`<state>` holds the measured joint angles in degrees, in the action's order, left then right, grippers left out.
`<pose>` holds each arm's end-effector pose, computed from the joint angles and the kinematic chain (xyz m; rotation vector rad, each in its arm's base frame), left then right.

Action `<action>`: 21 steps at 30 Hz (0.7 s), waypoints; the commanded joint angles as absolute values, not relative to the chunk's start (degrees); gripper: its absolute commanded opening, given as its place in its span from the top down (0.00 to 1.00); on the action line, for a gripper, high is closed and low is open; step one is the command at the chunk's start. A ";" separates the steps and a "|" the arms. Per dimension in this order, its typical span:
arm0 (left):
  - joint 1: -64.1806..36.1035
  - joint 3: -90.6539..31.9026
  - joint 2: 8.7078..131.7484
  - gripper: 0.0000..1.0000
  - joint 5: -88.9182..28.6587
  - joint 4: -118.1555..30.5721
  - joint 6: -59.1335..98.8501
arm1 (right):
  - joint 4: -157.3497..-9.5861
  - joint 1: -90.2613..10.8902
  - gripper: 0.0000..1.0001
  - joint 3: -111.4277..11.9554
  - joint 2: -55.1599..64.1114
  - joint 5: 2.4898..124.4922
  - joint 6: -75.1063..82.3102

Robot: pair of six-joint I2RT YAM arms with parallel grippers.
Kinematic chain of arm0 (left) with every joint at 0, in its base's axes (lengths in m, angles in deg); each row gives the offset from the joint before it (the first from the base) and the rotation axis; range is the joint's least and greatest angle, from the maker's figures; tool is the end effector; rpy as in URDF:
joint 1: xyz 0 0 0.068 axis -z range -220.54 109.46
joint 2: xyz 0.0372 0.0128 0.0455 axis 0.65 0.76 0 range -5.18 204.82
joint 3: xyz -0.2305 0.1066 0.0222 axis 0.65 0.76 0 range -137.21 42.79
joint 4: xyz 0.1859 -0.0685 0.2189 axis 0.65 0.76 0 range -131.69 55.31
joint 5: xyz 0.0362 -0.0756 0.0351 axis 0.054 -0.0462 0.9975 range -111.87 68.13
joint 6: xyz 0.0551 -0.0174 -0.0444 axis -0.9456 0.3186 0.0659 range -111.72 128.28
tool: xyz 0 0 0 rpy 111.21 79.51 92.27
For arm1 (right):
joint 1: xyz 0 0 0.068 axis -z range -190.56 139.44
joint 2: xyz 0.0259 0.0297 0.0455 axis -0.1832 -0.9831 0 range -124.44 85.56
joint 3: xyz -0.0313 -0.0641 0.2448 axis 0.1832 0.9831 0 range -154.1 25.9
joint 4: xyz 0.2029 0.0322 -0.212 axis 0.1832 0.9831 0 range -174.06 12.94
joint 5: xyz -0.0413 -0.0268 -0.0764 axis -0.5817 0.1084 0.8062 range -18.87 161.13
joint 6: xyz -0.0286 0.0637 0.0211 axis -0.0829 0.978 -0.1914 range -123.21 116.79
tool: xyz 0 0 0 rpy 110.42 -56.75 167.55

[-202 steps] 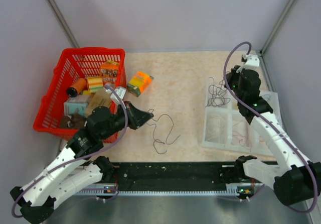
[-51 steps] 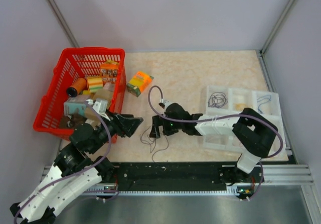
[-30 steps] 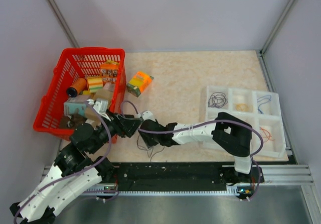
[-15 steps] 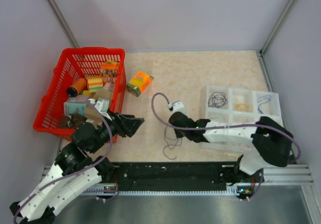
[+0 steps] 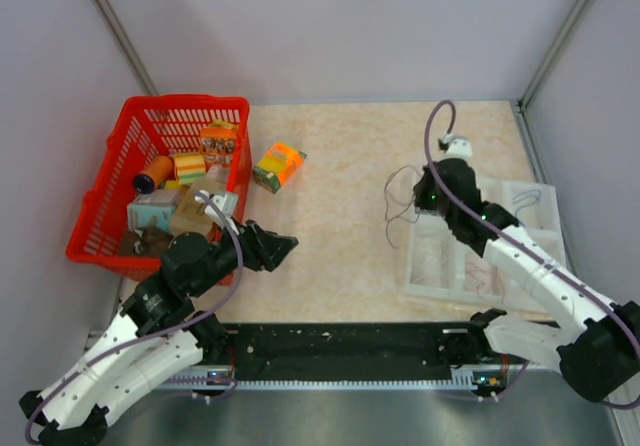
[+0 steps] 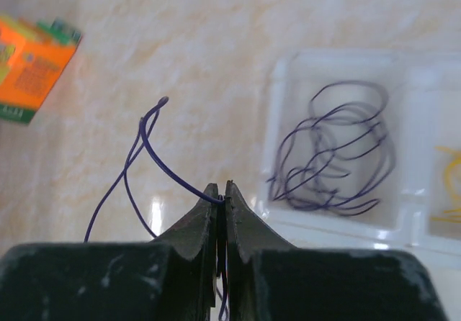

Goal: Untangle the cables

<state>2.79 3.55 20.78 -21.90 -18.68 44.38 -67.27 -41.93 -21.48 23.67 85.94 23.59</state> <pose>0.1392 -0.1313 0.3211 0.1170 1.8486 -0.9984 0.2679 0.1453 0.2488 0.0698 2.1139 0.3372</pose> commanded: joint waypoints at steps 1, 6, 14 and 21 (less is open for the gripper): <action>2.88 2.71 21.89 0.29 -24.42 -19.98 45.19 | -62.79 -35.35 1.00 -30.34 24.57 99.57 20.17; 2.88 3.15 21.63 0.29 -24.94 -20.68 45.98 | -68.49 -29.82 1.00 -30.09 19.91 104.82 17.79; 2.88 2.63 20.75 0.29 -24.86 -18.14 45.37 | -70.97 -25.15 1.00 -22.80 11.11 93.29 22.62; 2.88 2.98 21.89 0.29 -25.38 -20.06 45.19 | -66.23 -25.06 1.00 -19.71 13.22 92.49 19.21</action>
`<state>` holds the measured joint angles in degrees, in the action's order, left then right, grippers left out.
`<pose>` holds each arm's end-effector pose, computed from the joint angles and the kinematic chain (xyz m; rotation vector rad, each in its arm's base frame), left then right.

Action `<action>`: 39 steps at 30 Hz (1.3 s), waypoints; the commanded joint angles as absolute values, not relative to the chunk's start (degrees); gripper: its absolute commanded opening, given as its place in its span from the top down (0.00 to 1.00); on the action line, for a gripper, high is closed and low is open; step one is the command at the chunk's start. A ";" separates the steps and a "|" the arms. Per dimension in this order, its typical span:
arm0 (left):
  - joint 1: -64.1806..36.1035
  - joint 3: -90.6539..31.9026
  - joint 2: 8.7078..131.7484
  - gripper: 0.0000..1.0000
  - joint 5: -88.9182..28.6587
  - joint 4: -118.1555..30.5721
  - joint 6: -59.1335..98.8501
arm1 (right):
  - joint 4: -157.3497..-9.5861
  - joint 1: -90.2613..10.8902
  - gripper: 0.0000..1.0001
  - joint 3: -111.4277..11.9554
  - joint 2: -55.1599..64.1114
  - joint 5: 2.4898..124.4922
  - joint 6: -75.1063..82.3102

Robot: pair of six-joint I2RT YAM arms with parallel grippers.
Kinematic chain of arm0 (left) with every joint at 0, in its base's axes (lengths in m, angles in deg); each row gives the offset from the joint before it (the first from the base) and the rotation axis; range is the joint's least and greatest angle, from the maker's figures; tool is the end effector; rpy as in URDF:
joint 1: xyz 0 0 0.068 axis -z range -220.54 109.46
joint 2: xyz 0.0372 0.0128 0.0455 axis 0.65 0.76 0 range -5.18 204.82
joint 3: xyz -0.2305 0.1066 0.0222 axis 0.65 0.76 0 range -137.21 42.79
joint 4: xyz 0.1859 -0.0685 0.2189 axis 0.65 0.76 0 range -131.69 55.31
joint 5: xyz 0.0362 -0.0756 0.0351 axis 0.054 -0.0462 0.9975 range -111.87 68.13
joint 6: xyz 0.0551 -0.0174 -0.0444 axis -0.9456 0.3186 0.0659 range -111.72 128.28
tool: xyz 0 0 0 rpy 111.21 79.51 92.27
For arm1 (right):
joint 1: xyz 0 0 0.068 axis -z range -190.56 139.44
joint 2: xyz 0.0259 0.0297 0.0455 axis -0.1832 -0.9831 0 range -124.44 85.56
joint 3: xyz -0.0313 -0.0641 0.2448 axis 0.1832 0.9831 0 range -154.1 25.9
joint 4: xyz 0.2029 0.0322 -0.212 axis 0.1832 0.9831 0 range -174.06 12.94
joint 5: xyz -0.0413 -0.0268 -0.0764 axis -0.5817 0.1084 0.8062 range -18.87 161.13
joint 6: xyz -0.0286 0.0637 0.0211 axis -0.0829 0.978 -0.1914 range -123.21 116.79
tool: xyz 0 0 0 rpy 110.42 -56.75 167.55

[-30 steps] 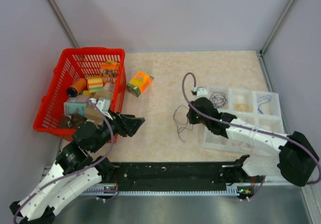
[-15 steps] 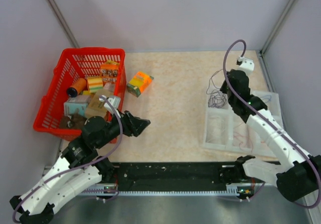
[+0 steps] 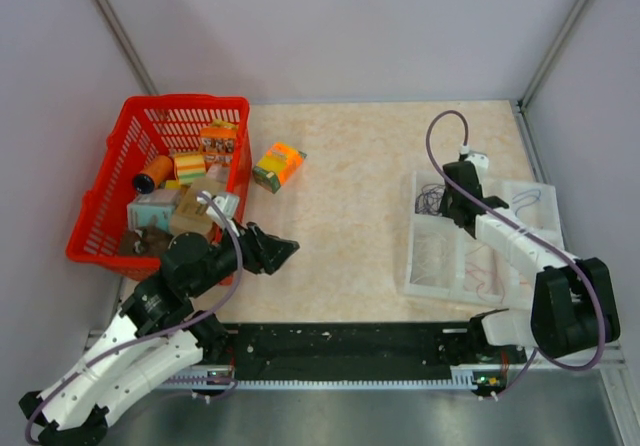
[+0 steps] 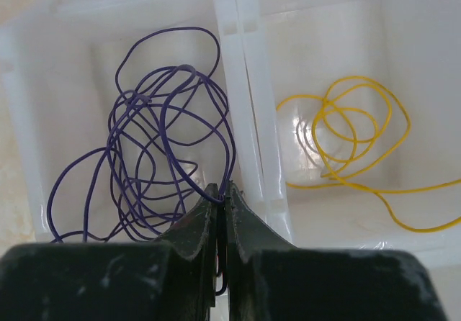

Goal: Untangle the cables

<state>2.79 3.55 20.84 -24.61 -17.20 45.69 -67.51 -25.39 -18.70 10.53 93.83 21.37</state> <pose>0.1368 -0.1331 0.3175 0.1347 1.8886 -1.0405 0.3130 0.0588 0.1652 0.3779 2.2836 -0.1292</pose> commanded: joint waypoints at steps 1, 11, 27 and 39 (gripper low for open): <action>2.88 3.07 22.50 0.29 -25.65 -20.76 45.19 | -65.79 -25.06 1.00 -20.07 12.79 92.23 17.98; 2.88 3.42 29.54 0.29 -30.66 -23.42 46.95 | -61.66 -25.06 0.94 -28.41 -2.32 82.21 17.09; 2.88 2.10 32.87 0.28 -30.83 -23.23 45.10 | -52.52 -25.32 0.51 -33.43 13.30 82.21 15.95; 2.88 1.92 32.27 0.28 -31.80 -23.06 46.07 | -59.45 -25.41 0.67 -34.14 3.39 76.49 17.18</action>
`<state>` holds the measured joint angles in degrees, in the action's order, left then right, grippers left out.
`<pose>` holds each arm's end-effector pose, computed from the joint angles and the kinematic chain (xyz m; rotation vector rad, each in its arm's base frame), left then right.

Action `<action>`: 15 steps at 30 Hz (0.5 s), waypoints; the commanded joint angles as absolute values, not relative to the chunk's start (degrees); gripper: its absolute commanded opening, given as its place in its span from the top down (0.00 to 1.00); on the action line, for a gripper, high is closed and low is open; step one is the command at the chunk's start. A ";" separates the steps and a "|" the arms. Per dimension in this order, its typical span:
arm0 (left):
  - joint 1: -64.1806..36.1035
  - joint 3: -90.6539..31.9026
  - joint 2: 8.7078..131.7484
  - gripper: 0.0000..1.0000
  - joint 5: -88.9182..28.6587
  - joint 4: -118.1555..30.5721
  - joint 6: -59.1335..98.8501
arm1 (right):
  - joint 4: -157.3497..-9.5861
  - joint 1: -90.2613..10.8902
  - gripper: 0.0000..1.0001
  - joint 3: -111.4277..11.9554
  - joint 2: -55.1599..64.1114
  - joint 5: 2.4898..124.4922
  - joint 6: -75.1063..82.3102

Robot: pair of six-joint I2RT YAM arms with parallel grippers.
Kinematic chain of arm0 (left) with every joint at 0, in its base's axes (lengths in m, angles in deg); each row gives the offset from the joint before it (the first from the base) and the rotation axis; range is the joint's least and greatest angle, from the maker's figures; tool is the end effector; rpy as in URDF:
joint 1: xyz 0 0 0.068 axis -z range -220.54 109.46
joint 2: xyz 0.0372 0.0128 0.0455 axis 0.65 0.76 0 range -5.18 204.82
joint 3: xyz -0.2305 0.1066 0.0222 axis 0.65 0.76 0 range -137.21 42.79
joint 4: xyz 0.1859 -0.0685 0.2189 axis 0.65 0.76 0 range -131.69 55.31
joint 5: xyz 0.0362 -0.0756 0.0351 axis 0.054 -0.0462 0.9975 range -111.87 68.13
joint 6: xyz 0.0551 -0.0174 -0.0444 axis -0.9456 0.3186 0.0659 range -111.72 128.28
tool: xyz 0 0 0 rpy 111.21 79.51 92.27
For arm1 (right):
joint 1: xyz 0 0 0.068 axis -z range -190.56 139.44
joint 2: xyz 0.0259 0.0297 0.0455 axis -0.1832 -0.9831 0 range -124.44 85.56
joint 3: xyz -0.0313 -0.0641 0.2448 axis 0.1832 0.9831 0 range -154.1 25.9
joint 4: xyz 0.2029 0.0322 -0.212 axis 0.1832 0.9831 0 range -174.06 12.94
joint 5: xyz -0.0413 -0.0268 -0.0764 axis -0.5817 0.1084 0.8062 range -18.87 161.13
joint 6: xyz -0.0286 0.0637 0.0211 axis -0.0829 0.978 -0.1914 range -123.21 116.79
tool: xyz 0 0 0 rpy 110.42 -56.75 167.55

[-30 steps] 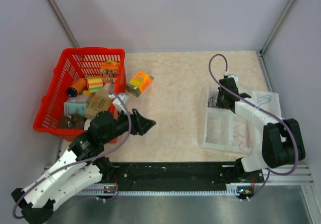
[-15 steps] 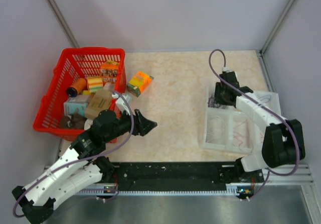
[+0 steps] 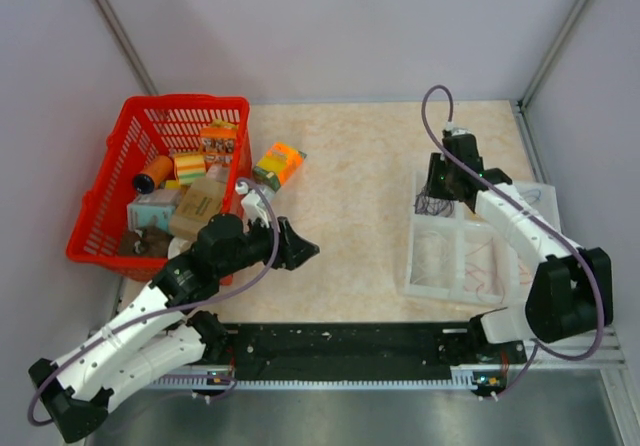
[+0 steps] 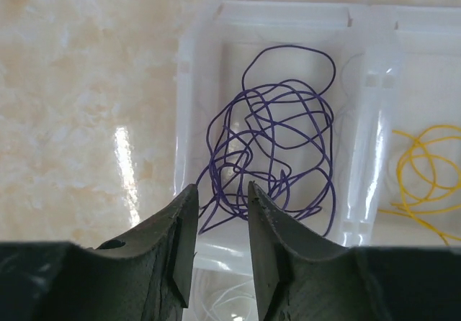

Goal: Untangle the cables

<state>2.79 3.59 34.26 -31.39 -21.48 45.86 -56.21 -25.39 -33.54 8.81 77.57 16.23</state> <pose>0.1653 -0.1697 0.2816 0.2245 2.0734 -1.0701 0.3344 0.0817 0.2310 0.1494 2.3537 0.1600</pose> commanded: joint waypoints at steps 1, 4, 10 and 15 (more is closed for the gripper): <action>2.88 1.92 31.22 0.28 -31.37 -22.36 45.98 | -59.80 -25.41 0.71 -33.26 2.16 76.93 17.18; 2.88 2.71 28.41 0.28 -29.70 -19.99 45.81 | -61.99 -25.41 0.75 -30.71 -0.92 78.77 17.26; 2.88 3.68 27.60 0.28 -28.99 -19.80 45.72 | -62.18 -25.50 0.82 -30.96 -4.09 83.17 15.25; 2.88 2.45 30.41 0.28 -30.48 -21.38 45.81 | -59.37 -26.55 0.77 -33.60 2.39 82.64 14.72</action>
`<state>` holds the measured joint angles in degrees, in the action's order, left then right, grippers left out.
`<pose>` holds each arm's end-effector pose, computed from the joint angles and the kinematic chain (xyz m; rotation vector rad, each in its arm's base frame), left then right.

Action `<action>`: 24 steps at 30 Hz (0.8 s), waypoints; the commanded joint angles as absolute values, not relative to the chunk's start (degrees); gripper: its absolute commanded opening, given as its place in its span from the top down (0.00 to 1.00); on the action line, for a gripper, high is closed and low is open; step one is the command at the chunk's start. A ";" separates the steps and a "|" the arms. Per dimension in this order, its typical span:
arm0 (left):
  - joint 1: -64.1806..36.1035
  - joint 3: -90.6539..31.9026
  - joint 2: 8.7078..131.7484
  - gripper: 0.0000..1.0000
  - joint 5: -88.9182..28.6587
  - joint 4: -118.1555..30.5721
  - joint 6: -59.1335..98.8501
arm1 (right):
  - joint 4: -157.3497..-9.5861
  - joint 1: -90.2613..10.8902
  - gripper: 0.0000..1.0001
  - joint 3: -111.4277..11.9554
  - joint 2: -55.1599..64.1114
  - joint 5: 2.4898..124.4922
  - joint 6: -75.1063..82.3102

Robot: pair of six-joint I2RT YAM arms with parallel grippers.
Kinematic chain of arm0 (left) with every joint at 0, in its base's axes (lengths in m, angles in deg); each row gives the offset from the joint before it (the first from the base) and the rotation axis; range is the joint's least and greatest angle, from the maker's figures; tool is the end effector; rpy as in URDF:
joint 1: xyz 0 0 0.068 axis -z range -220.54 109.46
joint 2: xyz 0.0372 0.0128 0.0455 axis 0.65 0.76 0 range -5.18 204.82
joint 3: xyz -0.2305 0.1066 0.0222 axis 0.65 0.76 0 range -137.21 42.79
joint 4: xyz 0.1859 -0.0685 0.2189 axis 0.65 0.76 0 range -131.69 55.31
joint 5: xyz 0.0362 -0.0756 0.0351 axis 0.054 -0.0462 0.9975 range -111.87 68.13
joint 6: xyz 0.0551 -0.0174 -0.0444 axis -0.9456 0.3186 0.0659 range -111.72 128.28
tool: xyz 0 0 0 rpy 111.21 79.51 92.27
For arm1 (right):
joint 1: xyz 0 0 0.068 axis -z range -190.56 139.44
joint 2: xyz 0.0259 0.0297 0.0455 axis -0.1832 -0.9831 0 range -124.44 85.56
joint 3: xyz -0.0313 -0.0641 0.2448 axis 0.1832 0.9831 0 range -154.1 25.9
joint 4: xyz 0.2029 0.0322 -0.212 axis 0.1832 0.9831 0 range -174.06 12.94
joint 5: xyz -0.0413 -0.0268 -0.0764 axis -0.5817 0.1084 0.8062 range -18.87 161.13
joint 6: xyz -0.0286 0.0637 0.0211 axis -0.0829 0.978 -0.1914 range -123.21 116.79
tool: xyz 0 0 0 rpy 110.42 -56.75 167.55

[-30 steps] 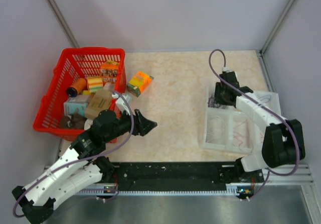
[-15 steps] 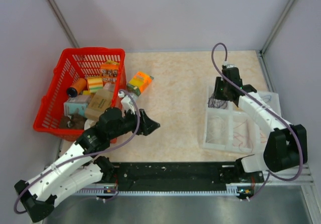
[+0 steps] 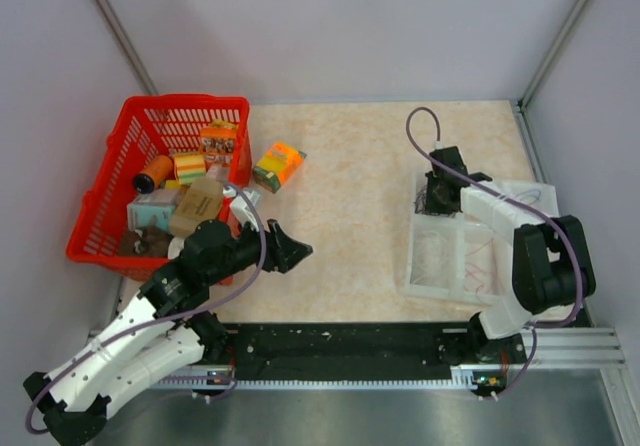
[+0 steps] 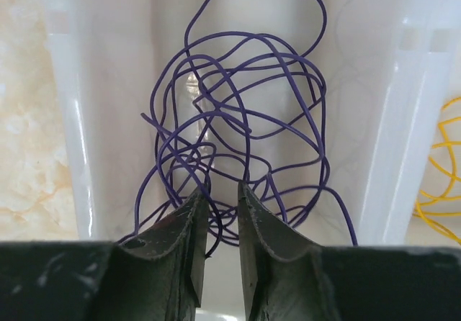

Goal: Untangle the cables

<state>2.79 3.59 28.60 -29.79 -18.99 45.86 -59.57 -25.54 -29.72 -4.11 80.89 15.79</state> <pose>0.1526 -0.1555 0.2965 0.2039 2.0115 -1.0710 0.3451 0.0819 0.1374 0.1518 2.5649 0.0019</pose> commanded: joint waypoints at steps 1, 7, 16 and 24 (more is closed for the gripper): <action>2.88 2.28 30.85 0.28 -30.66 -21.73 45.89 | -58.58 -27.08 0.75 -33.95 4.24 82.56 14.72; 2.88 2.36 30.86 0.28 -30.39 -21.65 45.55 | -55.94 -28.49 0.58 -31.77 18.12 80.89 15.33; 2.88 2.01 27.35 0.28 -32.67 -25.24 43.62 | -57.78 -28.58 0.34 -23.77 42.28 65.88 15.94; 2.88 -0.44 16.72 0.25 -33.38 -33.86 38.88 | -58.75 -28.58 0.01 -24.89 66.20 65.76 16.56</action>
<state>2.79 3.44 21.17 -32.61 -25.50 42.93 -56.47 -28.08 -21.35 57.81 66.68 16.75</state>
